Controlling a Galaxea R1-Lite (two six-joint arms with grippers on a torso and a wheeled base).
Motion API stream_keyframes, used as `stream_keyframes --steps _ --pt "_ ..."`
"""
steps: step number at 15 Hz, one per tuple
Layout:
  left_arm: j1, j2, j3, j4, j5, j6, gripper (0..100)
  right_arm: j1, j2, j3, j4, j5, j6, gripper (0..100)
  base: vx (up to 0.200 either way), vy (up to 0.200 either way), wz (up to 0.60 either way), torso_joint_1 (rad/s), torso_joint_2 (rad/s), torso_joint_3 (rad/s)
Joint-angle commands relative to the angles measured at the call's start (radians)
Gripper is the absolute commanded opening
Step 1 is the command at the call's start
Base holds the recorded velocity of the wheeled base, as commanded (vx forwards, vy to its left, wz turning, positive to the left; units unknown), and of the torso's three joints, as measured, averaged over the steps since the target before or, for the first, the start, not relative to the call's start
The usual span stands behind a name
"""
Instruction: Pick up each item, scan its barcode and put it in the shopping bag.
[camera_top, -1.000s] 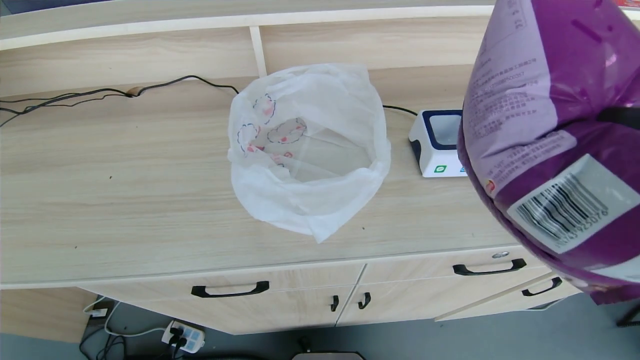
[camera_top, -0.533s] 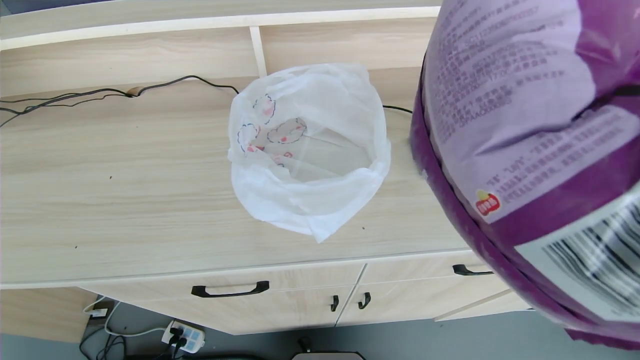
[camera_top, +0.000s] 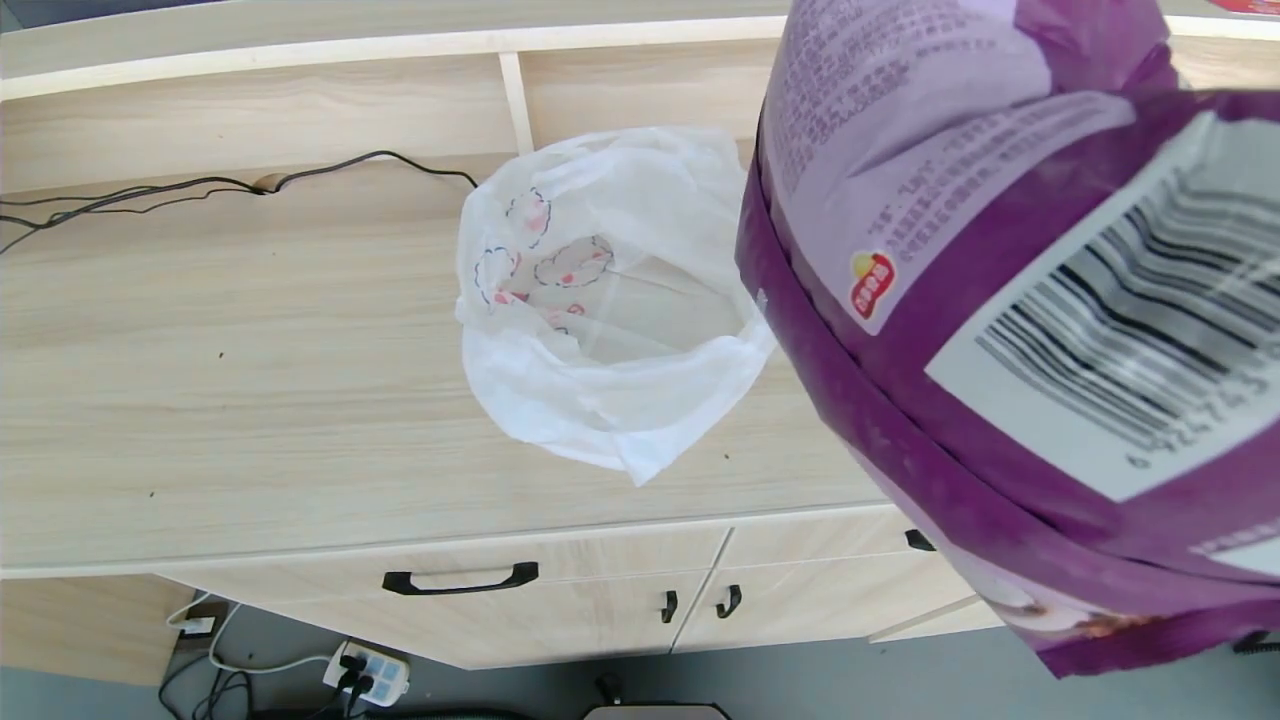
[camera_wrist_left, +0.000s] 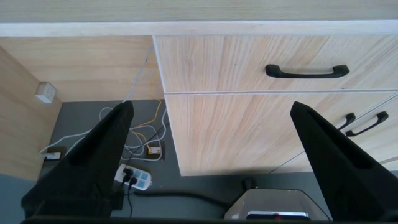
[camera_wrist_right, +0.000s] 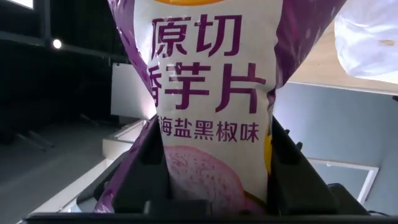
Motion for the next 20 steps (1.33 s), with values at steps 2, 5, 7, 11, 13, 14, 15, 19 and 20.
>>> stream_keyframes --steps 2,5,7,11,13,14,15,19,20 --pt "0.000 0.000 0.000 -0.001 0.000 0.000 100 0.007 0.037 0.031 -0.048 0.000 0.000 0 0.000 0.000 0.00 0.000 0.00 0.000" --pt "0.000 0.000 0.000 -0.001 0.000 0.000 100 0.007 0.037 0.033 -0.066 0.000 -0.002 0 0.000 0.000 0.00 0.000 0.00 0.000" --pt "0.000 0.002 0.000 -0.001 0.000 0.000 100 0.005 0.039 0.022 -0.066 -0.003 -0.008 0 0.000 0.000 0.00 0.000 0.00 0.000" --pt "0.000 0.002 0.000 -0.001 0.000 0.000 100 -0.030 0.022 -0.087 0.044 -0.124 -0.230 0 0.000 0.000 0.00 0.000 0.00 0.000" --pt "0.000 0.002 0.000 -0.001 0.000 0.000 100 -0.058 0.017 -0.113 0.210 -0.211 -0.520 0 0.000 0.000 0.00 0.000 0.00 0.000" --pt "0.000 0.002 0.000 -0.001 0.000 0.000 100 -0.074 0.019 -0.119 0.231 -0.219 -0.580 0 0.000 0.000 0.00 0.000 0.00 0.000" --pt "0.000 0.000 0.000 -0.001 0.000 0.000 100 -0.128 0.025 -0.145 0.293 -0.225 -0.712 0 0.000 0.000 0.00 0.000 0.00 0.000" --pt "0.000 0.002 0.000 -0.001 0.000 -0.002 100 -0.311 0.070 -0.299 0.515 -0.470 -1.036 0 0.000 0.000 0.00 0.000 0.00 0.000" --pt "0.000 0.000 0.000 -0.001 0.000 -0.002 100 -0.326 0.082 -0.325 0.514 -0.506 -1.082 0 0.000 0.000 0.00 0.000 0.00 0.000"
